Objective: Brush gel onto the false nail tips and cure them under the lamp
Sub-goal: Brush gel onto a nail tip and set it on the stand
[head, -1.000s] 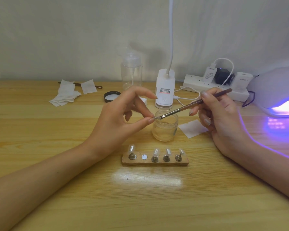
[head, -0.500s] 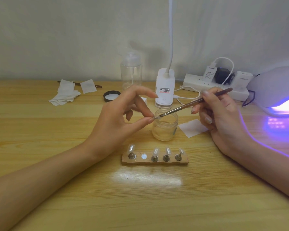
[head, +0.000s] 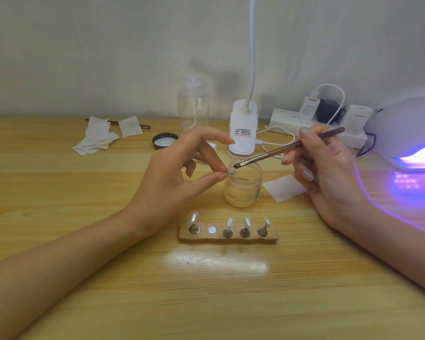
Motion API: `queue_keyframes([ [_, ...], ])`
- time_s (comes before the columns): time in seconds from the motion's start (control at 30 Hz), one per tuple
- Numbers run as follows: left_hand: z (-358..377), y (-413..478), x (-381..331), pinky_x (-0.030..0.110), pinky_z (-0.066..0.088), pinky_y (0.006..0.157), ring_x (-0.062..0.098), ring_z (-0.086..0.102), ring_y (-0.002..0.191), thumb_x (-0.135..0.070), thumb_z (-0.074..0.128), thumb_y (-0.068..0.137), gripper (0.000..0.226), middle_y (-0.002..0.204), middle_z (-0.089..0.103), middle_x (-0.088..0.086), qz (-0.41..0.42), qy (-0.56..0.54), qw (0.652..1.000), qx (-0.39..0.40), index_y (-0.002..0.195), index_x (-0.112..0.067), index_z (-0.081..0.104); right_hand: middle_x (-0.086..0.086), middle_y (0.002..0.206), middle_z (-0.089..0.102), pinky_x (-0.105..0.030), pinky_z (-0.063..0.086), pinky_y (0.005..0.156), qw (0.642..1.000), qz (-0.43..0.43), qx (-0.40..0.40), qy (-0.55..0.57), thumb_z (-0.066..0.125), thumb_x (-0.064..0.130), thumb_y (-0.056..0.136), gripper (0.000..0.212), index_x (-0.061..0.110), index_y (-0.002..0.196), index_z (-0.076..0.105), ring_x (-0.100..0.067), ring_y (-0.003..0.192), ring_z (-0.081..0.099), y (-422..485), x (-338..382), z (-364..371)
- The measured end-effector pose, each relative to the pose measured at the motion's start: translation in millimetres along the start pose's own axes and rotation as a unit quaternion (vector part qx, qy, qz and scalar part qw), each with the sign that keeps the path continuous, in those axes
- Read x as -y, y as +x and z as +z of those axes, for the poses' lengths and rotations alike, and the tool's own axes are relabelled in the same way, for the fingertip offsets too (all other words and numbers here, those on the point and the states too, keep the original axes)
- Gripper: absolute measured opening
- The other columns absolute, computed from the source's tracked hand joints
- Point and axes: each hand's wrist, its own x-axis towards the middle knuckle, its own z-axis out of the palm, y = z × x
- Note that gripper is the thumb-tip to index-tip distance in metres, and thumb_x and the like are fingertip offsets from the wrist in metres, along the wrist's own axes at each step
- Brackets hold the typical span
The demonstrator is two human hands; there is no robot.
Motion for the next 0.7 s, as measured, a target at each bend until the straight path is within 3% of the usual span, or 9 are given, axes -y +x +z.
queue_keyframes([
  [0.2, -0.1, 0.0, 0.9, 0.028, 0.040, 0.067, 0.021, 0.068, 0.092, -0.011, 0.074, 0.085, 0.037, 0.087, 0.073, -0.006, 0.001, 0.002, 1.000, 0.000, 0.118, -0.023, 0.061, -0.005, 0.066, 0.069, -0.018, 0.023, 0.040, 0.999, 0.022, -0.005, -0.031, 0.062, 0.037, 0.085, 0.019, 0.024, 0.075, 0.054, -0.009, 0.040, 0.032, -0.6, -0.4, 0.3],
  [0.37, -0.4, 0.0, 1.6, 0.027, 0.041, 0.067, 0.020, 0.068, 0.093, -0.011, 0.075, 0.086, 0.038, 0.087, 0.073, -0.007, 0.003, 0.005, 1.000, 0.001, 0.119, -0.023, 0.061, -0.004, 0.067, 0.070, -0.022, 0.020, 0.042, 1.000, 0.004, -0.019, -0.013, 0.059, 0.034, 0.090, 0.021, 0.029, 0.071, 0.055, -0.008, 0.040, 0.033, 0.3, -1.0, -1.1],
  [0.53, -0.2, -0.1, 1.6, 0.027, 0.040, 0.067, 0.018, 0.068, 0.092, -0.012, 0.075, 0.086, 0.037, 0.086, 0.073, -0.007, 0.001, 0.006, 1.000, -0.001, 0.119, -0.022, 0.061, -0.005, 0.068, 0.070, -0.016, 0.025, 0.041, 1.000, 0.010, 0.008, -0.021, 0.061, 0.036, 0.088, 0.018, 0.028, 0.073, 0.055, -0.008, 0.039, 0.033, -0.3, -1.4, 0.3],
  [0.7, -0.8, -0.2, 1.4, 0.026, 0.041, 0.068, 0.017, 0.069, 0.093, -0.010, 0.076, 0.086, 0.037, 0.085, 0.074, -0.006, 0.000, 0.007, 1.000, -0.002, 0.119, -0.019, 0.062, -0.005, 0.066, 0.069, -0.026, 0.018, 0.045, 0.999, 0.014, -0.027, -0.027, 0.059, 0.030, 0.094, 0.025, 0.029, 0.069, 0.057, -0.010, 0.040, 0.031, 0.2, -1.4, -1.0],
])
